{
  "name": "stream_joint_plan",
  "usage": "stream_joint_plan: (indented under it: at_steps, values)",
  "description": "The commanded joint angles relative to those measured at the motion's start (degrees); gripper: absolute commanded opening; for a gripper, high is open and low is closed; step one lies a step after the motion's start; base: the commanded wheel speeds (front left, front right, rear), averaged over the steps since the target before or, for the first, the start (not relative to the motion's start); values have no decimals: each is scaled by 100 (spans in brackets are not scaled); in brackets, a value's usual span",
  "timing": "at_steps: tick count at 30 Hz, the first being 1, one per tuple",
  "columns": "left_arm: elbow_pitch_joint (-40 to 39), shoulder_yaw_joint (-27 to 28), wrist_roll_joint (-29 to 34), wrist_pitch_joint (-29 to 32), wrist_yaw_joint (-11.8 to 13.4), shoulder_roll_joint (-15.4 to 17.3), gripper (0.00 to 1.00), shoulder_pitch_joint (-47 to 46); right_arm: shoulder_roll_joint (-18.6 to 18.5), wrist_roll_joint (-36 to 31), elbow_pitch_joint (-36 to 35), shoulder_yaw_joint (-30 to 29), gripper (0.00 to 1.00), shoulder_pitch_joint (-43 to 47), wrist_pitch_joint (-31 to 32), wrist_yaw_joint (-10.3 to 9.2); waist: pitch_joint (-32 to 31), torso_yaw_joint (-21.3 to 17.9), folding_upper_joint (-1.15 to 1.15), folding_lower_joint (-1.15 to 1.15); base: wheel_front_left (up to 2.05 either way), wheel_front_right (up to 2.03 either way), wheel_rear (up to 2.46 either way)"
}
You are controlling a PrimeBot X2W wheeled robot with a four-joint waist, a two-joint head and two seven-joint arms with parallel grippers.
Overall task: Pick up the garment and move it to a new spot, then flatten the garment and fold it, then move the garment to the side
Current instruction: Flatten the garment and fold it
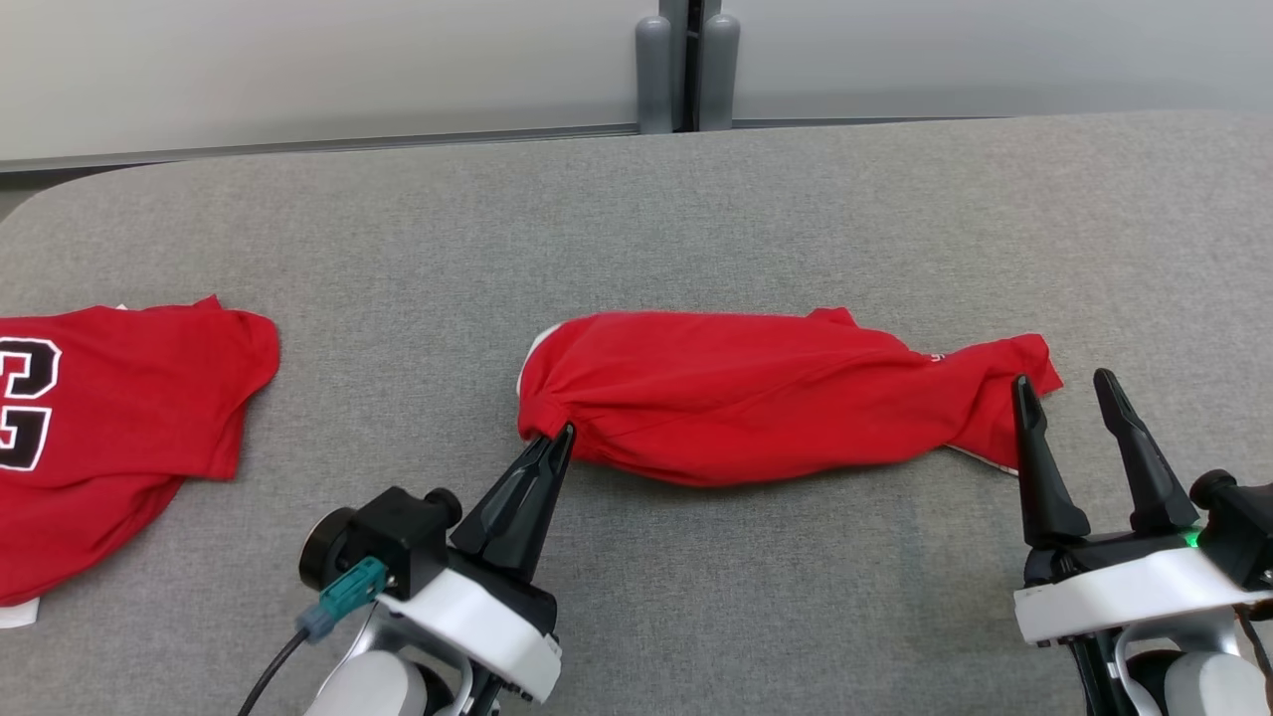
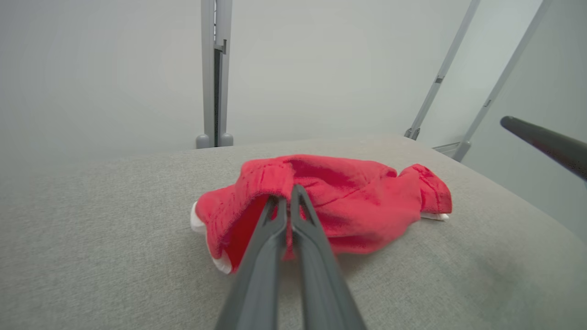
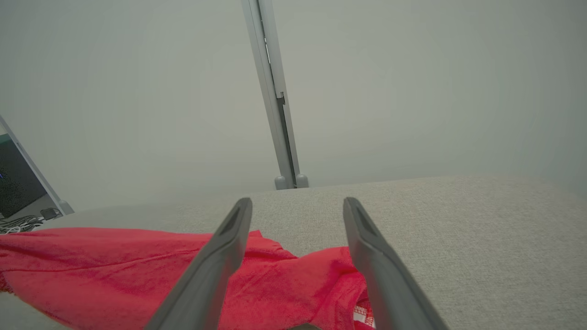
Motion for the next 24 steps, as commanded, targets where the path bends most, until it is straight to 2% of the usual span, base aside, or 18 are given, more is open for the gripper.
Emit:
stream_joint_plan:
  at_steps: [1, 6, 11, 18, 24]
  values:
    - [-426, 35, -5, 153, 127, 123, 0, 189, 13, 9, -48, -59, 100, 36, -22, -2, 3, 50, 0, 0, 0, 0, 0]
    - [-1246, 117, -61, 493, 353, 267, 0, 429, 57, 8, -98, -130, 100, -6, -19, -2, 75, 140, 0, 0, 0, 0, 0]
    - [-1291, 232, -155, 640, 432, 312, 0, 321, 83, -13, -148, -82, 100, -80, 9, -1, 176, 113, 0, 0, 0, 0, 0]
    - [-632, 515, -441, 643, 367, 234, 0, -208, 111, -35, -246, -85, 100, -264, 39, -2, 570, -68, 0, 0, 0, 0, 0]
    - [484, 779, -742, 560, 204, 80, 0, -1011, 141, 6, -234, -83, 100, -471, -48, -2, 1039, -270, 0, 0, 0, 0, 0]
